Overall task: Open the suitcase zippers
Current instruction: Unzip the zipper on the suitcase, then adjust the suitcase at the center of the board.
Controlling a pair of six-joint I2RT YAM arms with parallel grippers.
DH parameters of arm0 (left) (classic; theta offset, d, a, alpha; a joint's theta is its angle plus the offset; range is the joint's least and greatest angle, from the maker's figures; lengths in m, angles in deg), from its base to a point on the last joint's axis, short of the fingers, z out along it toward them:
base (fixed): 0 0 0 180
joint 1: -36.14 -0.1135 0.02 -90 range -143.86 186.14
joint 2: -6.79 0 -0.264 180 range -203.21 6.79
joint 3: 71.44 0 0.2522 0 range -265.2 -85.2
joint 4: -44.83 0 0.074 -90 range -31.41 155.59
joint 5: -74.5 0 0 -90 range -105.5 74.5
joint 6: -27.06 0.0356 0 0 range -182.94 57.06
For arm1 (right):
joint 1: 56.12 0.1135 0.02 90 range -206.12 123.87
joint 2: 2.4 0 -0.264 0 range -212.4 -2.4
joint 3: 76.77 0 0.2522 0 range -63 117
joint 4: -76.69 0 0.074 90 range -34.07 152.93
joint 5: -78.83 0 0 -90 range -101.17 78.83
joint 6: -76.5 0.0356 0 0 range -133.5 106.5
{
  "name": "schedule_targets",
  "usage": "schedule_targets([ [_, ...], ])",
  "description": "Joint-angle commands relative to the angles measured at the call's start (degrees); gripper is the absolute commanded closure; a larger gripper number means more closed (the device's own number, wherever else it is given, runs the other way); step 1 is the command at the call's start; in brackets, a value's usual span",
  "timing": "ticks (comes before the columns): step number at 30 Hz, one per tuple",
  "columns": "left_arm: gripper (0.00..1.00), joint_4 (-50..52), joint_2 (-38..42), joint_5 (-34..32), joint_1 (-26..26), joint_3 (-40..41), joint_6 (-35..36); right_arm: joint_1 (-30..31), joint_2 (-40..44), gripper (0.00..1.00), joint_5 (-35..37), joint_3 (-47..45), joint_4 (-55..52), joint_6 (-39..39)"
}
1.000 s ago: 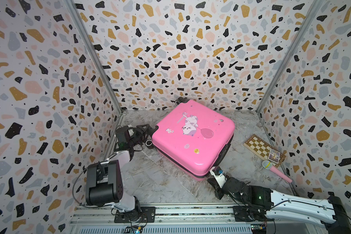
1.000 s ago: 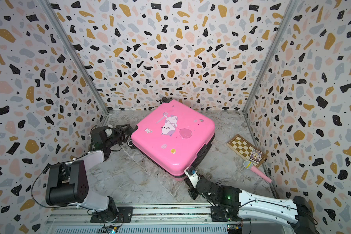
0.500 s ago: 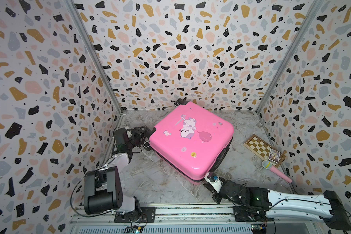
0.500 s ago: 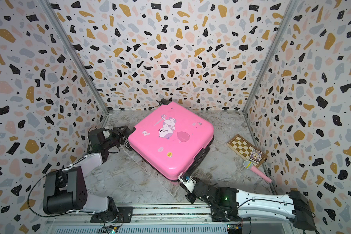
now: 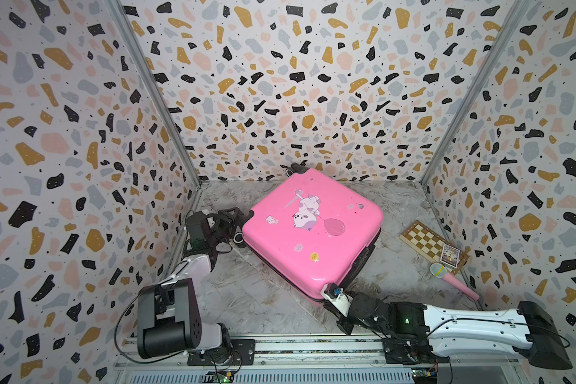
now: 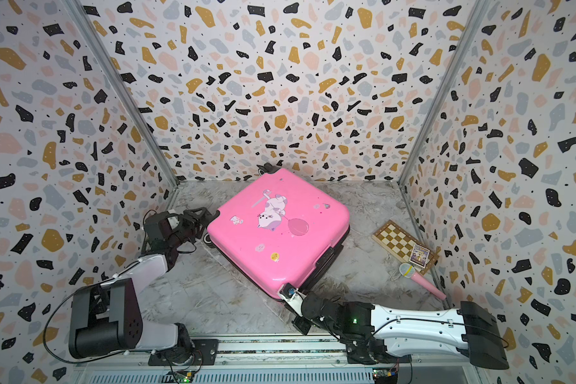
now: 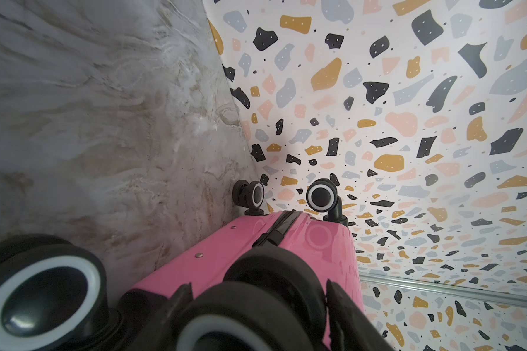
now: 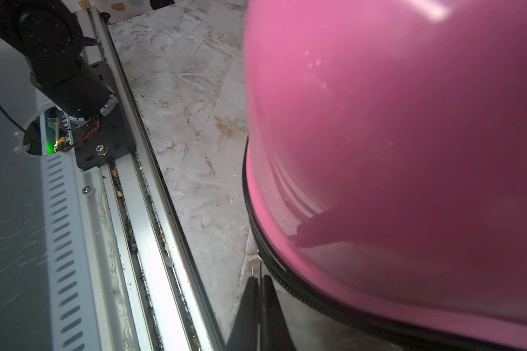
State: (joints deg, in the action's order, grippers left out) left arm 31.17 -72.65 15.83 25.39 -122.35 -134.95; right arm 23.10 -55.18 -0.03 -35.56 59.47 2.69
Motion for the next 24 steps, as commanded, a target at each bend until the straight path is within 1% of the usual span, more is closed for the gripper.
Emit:
schedule_targets([
  [1,0.53,-0.7,3.0,7.6,2.6,2.7,6.1,-1.8,-0.3,1.00,-4.1,4.4,10.0,0.6],
  [10,0.53,3.4,8.4,7.1,3.7,5.4,8.2,-13.4,-1.5,1.00,-10.8,5.9,8.5,1.2],
  [16,0.52,7.9,13.3,6.7,4.5,7.5,10.0,-23.6,-2.6,1.00,-15.9,8.3,6.7,-0.6],
  [21,0.52,10.4,17.6,4.9,7.6,9.5,10.1,-33.4,-4.6,1.00,-22.0,8.9,7.4,-2.4],
  [24,0.52,12.1,20.4,3.1,9.7,10.8,10.0,-37.8,-5.4,1.00,-24.6,9.2,7.7,-3.3],
])
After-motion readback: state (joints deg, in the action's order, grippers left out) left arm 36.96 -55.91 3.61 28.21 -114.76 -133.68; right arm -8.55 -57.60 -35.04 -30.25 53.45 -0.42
